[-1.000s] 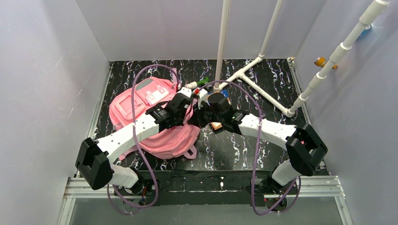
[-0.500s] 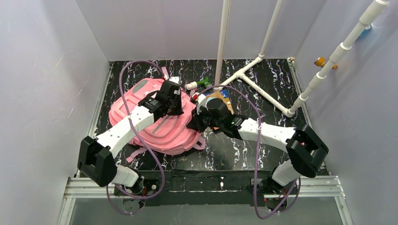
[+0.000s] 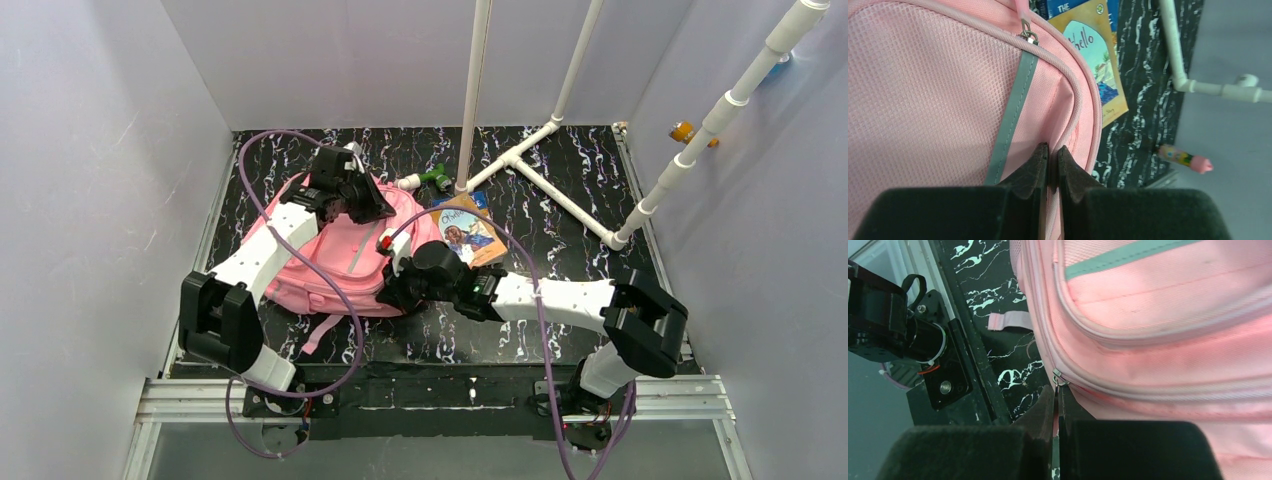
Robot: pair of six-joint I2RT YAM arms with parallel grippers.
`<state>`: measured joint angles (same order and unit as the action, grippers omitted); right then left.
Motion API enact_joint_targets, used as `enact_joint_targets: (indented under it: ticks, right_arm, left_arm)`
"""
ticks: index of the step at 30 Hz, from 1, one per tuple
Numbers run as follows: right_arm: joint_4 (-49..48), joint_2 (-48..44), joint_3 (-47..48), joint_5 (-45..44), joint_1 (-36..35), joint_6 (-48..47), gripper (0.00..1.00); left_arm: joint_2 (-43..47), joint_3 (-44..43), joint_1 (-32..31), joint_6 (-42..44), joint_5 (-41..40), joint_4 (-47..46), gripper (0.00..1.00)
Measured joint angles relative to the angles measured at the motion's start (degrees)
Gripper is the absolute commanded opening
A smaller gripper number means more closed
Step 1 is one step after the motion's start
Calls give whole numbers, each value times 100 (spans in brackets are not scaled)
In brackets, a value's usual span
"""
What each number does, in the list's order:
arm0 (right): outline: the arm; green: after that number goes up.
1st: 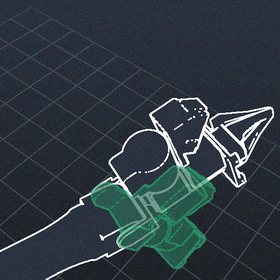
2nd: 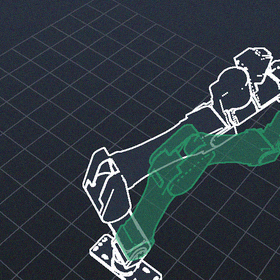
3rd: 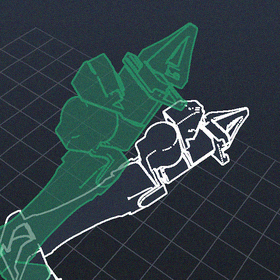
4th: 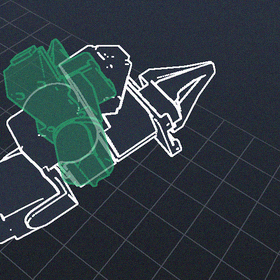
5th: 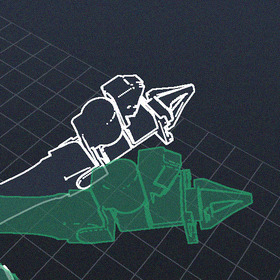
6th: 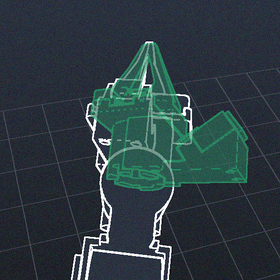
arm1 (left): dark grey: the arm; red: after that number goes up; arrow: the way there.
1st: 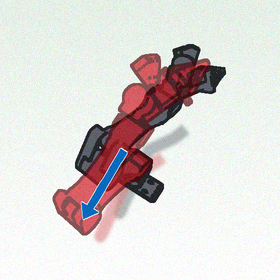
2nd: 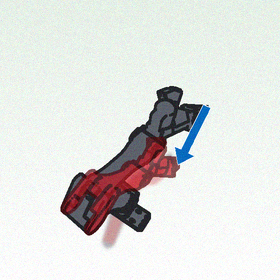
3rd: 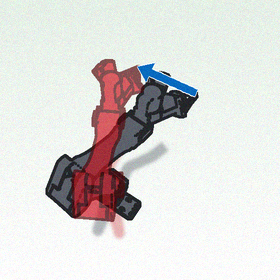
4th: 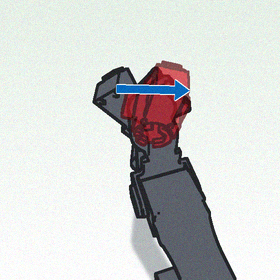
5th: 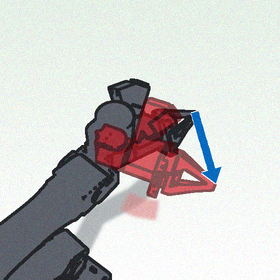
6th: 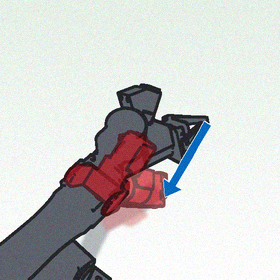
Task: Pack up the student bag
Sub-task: Unzip the student bag at the center of the board.
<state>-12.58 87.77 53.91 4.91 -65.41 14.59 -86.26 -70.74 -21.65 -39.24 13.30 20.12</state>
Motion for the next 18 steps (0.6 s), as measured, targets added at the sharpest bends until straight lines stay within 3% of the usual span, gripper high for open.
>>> enact_joint_targets:
  ticks: [10, 18]
  right_arm:
    - [-557, 286, 81, -577, -385, -643, 1]
    - [-710, 997, 817, -647, -404, -1458, 1]
  left_arm:
    - [-109, -103, 669, -857, 1318, -138, 0]
    - [-129, 20, 1292, -1904, 2603, -822, 0]
